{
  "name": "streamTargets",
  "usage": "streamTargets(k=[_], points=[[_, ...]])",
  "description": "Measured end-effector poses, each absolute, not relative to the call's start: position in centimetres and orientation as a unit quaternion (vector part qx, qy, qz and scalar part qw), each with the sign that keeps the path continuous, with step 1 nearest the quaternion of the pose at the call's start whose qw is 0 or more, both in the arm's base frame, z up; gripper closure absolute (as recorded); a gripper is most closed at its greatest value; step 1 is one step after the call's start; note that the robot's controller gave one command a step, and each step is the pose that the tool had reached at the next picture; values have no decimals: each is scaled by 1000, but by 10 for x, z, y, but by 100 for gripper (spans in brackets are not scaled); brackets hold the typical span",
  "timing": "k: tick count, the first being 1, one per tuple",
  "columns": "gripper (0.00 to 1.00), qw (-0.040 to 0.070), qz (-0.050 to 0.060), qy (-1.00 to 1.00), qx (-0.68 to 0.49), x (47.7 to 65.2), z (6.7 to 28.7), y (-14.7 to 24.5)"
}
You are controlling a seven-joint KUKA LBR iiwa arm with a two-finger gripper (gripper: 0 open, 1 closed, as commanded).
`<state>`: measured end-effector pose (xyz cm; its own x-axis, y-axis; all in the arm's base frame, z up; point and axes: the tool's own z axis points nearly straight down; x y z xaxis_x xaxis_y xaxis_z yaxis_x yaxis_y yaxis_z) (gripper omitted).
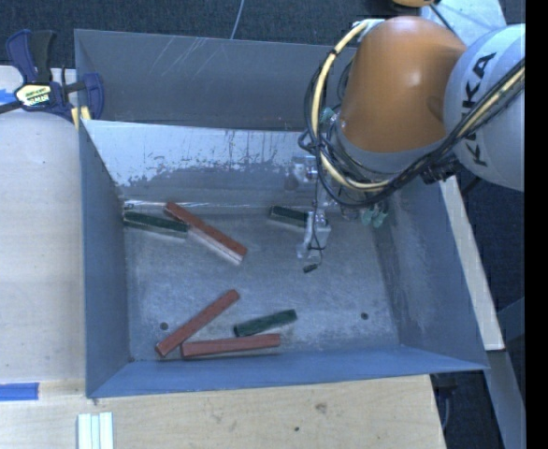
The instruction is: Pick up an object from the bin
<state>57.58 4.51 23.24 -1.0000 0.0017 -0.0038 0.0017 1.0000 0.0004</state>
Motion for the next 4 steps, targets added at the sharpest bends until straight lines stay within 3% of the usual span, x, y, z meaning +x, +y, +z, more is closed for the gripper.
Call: streamTargets(k=[1,2,3,4], points=[[0,2,0,1000,1,576,232,45],[0,-1,0,999,49,576,258,41],[0,2,1,1000,23,591,216,34],[0,3,0,999,35,617,206,-38]])
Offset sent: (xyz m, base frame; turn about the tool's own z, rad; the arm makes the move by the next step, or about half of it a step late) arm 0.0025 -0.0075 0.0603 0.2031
